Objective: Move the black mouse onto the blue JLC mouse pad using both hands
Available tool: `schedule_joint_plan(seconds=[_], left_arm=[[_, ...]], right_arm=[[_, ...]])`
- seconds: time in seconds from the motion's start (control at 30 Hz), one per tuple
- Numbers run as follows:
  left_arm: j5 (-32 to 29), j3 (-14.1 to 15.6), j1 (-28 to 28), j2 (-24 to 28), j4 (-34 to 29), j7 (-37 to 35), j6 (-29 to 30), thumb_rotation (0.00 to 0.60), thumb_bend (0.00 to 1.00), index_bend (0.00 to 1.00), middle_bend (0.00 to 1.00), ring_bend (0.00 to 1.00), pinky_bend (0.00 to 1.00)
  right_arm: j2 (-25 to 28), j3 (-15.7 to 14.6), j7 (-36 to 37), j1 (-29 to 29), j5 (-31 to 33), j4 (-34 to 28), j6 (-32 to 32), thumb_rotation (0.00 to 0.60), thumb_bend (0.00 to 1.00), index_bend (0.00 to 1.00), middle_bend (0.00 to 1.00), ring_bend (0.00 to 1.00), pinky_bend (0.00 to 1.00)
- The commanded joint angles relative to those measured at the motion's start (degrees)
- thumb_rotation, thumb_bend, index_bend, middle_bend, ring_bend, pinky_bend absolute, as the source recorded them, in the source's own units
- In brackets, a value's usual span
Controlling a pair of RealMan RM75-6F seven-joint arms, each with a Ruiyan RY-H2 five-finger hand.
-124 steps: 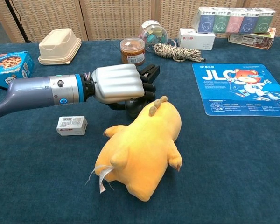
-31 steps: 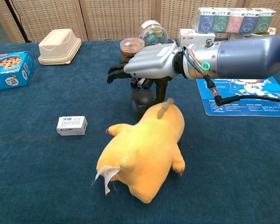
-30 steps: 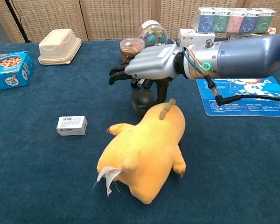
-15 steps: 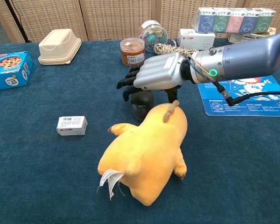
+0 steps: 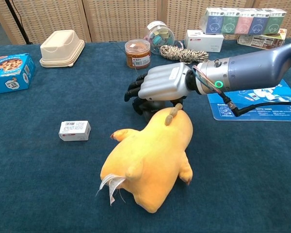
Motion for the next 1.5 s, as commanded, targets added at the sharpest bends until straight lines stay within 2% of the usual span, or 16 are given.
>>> schedule_joint_plan(seconds=[0.03, 0.23, 0.37, 0.57, 0.73, 1.0, 1.17, 1.33, 1.5], left_arm=[[0.04, -0.02, 0.01, -0.03, -0.04, 0.11, -0.21, 0.6, 0.2, 0.0, 0.0, 0.0, 0.0], [0.07, -0.22, 0.0, -0.11, -0.04, 0.16, -0.71, 0.6, 0.2, 0.0, 0.0, 0.0, 0.0], [0.06, -0.31, -0.04, -0.1, -0.04, 0.04, -1.09, 0.6, 0.2, 0.0, 0.0, 0.0, 0.0], [0.31, -0.35, 0.02, -0.15, -0.1, 0.16, -1.31, 0.6, 0.2, 0.0, 0.0, 0.0, 0.0], [0.56, -0.27, 0.01, -0.21, -0.27, 0.35, -1.62, 0.6, 0.2, 0.0, 0.0, 0.0, 0.0], [1.22, -0.13, 0.25, -0.29, -0.38, 0.54, -1.4, 0.6, 0.2, 0.0, 0.0, 0.0, 0.0], [1.02, -0.1, 0.03, -0.32, -0.31, 0.68, -2.19, 0.6, 0.2, 0.0, 0.0, 0.0, 0.0], [1.38, -0.03, -0.01, -0.27, -0.64, 1.06, -2.27, 0.6, 0.2, 0.0, 0.0, 0.0, 0.0], [2.21, 0.27, -0.1, -0.73, -0.84, 2.48, -2.1, 0.6, 0.2, 0.0, 0.0, 0.0, 0.0]], right_arm=[[-1.17, -1.45, 2.51, -0.09, -1.05, 2.11, 1.57, 0.6, 0.03, 0.37, 0.19, 0.07, 0.21], [-3.13, -2.98, 6.32, -0.76, -2.77, 6.38, 6.79, 0.6, 0.25, 0.48, 0.34, 0.2, 0.33], [-3.67, -3.38, 7.31, -0.95, -3.46, 8.19, 9.3, 0.6, 0.32, 0.5, 0.38, 0.24, 0.36], [-3.46, -3.36, 6.44, -1.09, -4.24, 9.18, 13.03, 0.6, 0.35, 0.52, 0.39, 0.24, 0.36], [-2.05, -1.8, 3.83, -0.5, -3.65, 7.77, 14.51, 0.6, 0.37, 0.52, 0.4, 0.24, 0.36], [-0.31, 0.05, -2.34, 0.93, -2.97, 7.55, 13.91, 0.6, 0.38, 0.52, 0.4, 0.25, 0.37], [2.79, 0.94, -4.42, 0.45, -1.23, 6.9, 13.12, 0.6, 0.39, 0.52, 0.4, 0.25, 0.37], [7.67, -0.13, -5.78, -2.1, 0.17, 5.83, 12.54, 0.6, 0.41, 0.52, 0.4, 0.25, 0.37], [12.46, -2.93, -7.02, -7.28, 1.62, 6.06, 12.11, 0.6, 0.42, 0.52, 0.4, 0.25, 0.37]])
